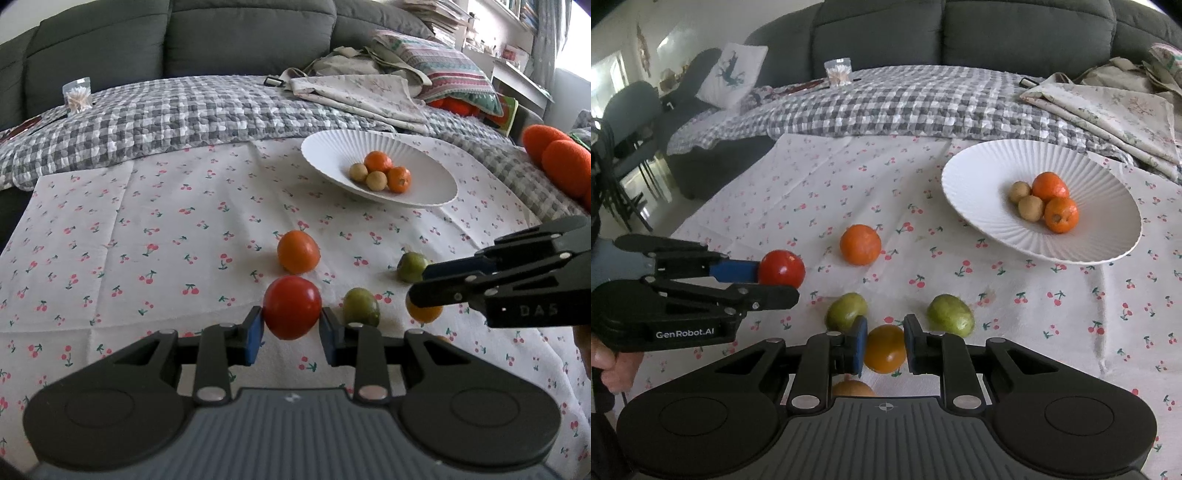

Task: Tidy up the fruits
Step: 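Carry both tomatoes into the white bowl and open both tools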

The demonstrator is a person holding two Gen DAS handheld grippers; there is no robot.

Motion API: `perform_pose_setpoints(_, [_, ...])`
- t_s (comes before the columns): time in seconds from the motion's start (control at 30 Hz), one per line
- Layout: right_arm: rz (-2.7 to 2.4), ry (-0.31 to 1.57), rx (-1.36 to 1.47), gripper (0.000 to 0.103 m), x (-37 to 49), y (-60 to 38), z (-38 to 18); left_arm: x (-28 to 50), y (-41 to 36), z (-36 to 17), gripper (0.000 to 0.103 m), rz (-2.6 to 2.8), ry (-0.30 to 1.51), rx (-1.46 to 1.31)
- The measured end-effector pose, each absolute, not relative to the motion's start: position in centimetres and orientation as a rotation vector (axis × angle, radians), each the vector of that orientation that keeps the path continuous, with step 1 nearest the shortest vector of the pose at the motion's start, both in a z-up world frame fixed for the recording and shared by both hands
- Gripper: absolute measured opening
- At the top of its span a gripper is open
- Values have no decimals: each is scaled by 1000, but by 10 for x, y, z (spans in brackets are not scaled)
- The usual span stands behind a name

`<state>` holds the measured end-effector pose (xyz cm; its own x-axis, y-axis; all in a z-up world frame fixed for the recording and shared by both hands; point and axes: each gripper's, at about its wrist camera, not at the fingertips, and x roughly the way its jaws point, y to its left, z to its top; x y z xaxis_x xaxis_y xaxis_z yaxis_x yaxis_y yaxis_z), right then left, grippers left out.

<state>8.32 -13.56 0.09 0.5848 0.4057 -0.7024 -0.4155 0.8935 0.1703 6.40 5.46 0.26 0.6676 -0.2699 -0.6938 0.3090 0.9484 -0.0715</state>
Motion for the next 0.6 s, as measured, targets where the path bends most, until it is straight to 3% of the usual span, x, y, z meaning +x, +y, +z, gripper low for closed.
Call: perform_pose_setpoints(0.6, [469, 762, 72, 20, 83, -162, 31, 73, 51, 19, 31, -303, 747, -13])
